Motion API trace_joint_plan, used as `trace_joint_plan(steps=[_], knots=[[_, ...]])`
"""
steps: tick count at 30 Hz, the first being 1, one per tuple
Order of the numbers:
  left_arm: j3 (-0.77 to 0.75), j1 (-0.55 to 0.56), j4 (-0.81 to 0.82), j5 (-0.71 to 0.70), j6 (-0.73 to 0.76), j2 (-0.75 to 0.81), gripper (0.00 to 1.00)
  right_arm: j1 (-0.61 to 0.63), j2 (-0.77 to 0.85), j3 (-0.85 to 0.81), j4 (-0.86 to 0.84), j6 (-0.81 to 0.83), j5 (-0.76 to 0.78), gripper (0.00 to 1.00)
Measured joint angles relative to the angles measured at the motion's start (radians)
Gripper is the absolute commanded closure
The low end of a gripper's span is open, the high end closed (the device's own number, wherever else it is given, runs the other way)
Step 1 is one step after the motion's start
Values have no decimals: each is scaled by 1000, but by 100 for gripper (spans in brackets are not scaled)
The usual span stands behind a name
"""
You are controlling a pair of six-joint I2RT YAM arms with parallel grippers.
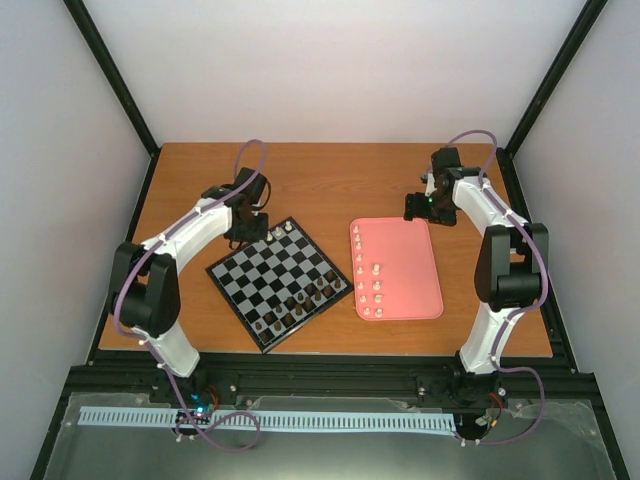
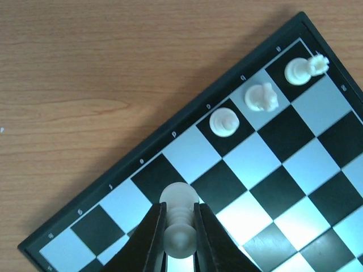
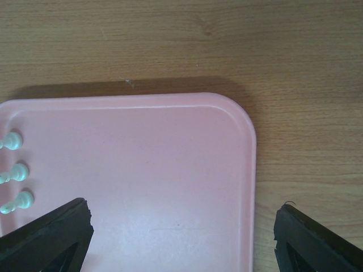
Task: Set up the chess pieces on the board
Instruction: Place the chess piece on the chessboard.
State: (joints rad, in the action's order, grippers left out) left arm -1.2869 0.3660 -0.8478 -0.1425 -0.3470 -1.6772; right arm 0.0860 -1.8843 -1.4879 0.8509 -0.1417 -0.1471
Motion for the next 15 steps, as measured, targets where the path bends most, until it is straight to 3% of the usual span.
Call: trace_joint_plan(steps=[15], knots=[[-24,-12,68,38,2,-137,99,3,-7,-6,18,8,4,12]])
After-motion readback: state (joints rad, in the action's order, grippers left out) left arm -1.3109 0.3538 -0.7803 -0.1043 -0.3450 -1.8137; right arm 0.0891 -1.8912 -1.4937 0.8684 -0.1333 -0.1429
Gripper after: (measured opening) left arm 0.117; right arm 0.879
